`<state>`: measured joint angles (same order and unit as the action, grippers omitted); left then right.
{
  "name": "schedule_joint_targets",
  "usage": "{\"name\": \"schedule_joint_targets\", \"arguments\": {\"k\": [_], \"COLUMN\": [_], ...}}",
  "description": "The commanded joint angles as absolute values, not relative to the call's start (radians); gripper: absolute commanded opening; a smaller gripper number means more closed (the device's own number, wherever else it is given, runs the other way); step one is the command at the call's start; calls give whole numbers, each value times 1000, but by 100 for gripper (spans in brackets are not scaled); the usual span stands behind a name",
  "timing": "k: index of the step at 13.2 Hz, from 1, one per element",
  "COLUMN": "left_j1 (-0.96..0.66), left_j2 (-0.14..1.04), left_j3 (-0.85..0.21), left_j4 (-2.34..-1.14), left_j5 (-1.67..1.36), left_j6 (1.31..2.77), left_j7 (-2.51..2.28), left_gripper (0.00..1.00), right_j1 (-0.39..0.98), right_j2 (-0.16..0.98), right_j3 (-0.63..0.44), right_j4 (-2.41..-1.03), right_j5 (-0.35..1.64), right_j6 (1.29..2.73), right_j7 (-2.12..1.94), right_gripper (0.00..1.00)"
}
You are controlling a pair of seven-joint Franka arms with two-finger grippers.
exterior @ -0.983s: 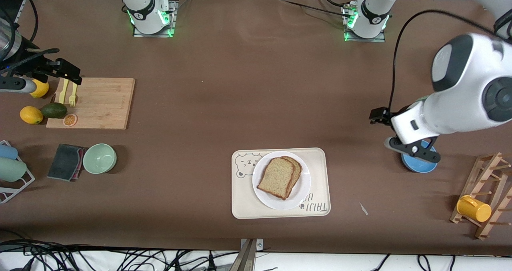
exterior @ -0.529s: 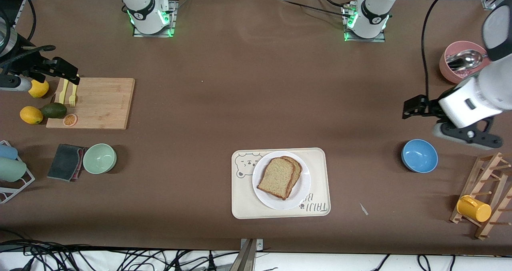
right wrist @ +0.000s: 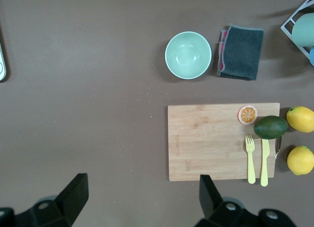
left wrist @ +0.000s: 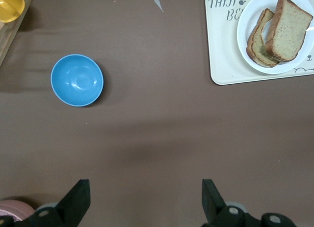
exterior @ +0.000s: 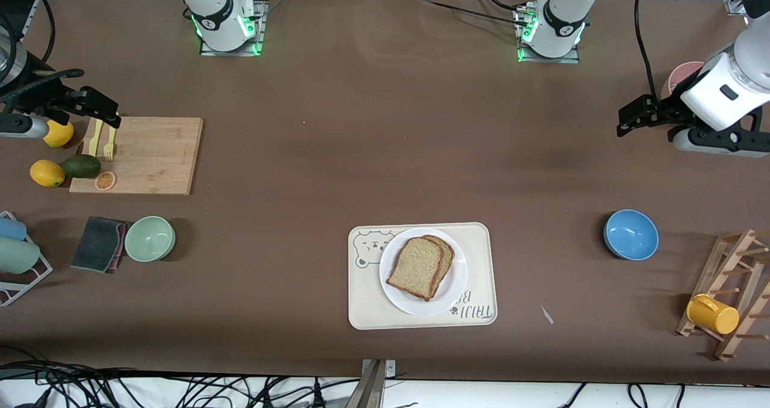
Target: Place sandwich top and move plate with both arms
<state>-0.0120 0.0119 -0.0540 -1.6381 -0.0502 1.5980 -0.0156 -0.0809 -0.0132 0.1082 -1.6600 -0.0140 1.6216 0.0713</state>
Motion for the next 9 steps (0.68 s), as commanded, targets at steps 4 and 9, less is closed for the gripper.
{"name": "schedule_joint_targets", "arguments": {"k": [4,9], "left_j1": [-7,-28], "left_j2": [-38,-32], "left_j3": [-80,-78], "left_j4": [-1697,-1689], "left_j5": [-12,25], "left_j6": [1626,1617], "left_j7": [-90,-94], "left_gripper": [100,100], "right_j1": [-87,-87], "right_j2": [-9,-9], "right_j3": [114,112], "right_j4": [-1638,-1637], "right_j5": [-3,-3], "right_j6": [1603,1603], "right_j7": [71,66], "right_gripper": [100,100]}}
